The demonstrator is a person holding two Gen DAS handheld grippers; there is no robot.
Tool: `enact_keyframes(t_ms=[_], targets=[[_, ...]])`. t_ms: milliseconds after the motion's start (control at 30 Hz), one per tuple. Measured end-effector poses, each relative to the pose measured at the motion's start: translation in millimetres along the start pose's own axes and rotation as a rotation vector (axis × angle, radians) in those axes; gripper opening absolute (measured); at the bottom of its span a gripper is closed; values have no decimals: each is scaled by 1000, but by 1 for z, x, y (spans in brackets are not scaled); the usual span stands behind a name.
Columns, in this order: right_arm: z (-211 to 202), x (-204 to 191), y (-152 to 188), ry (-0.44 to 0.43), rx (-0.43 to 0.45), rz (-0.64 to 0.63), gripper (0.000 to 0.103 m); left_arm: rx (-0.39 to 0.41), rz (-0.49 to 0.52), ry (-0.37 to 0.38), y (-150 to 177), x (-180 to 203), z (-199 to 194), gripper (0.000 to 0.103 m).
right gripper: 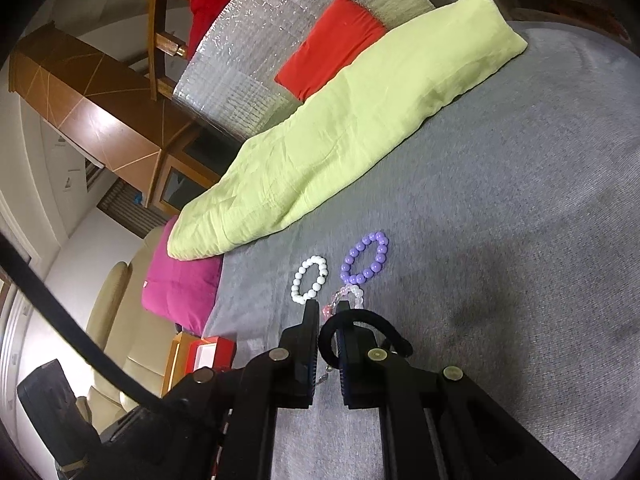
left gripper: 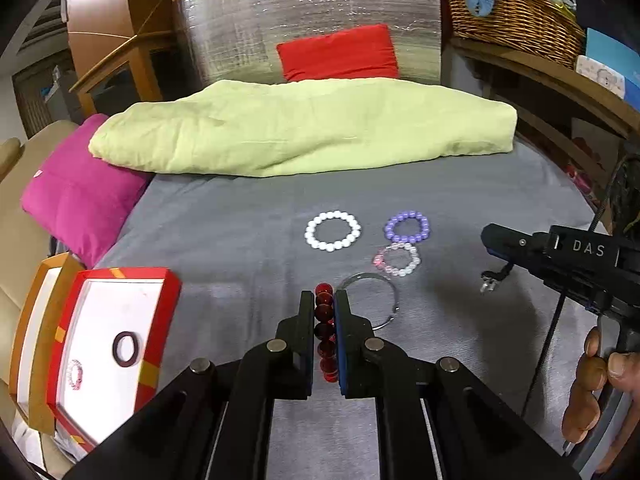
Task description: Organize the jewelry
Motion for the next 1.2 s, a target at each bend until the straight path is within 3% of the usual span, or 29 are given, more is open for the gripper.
enact_keyframes(t_ms=[233, 533, 767, 1000, 1200], targets=[[-1, -8, 5, -17, -10, -27, 9, 0, -58, 7, 6, -22, -8, 10], [3, -33, 26, -96, -82, -80, 9, 19, -227, 47, 31, -106, -34, 10], [8, -69, 64, -100, -154, -179, 9, 56, -344, 74, 51, -187, -64, 10], [25, -147, 107, -145, -236, -318, 9, 73, -416, 75, 70, -248, -82, 10], [39, -230, 140, -203, -274, -432, 9, 79, -445, 87, 80, -276, -87, 10]])
Point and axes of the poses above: each gripper's, at about its wrist camera, not at the fingertips, and z roughly the way its jaws point, x to its right, y to its underside, the point moved 7 cm from there along z, roughly the way its jaws point, and after that the axes turned 15 degrees about y, right-handed, at the moved point
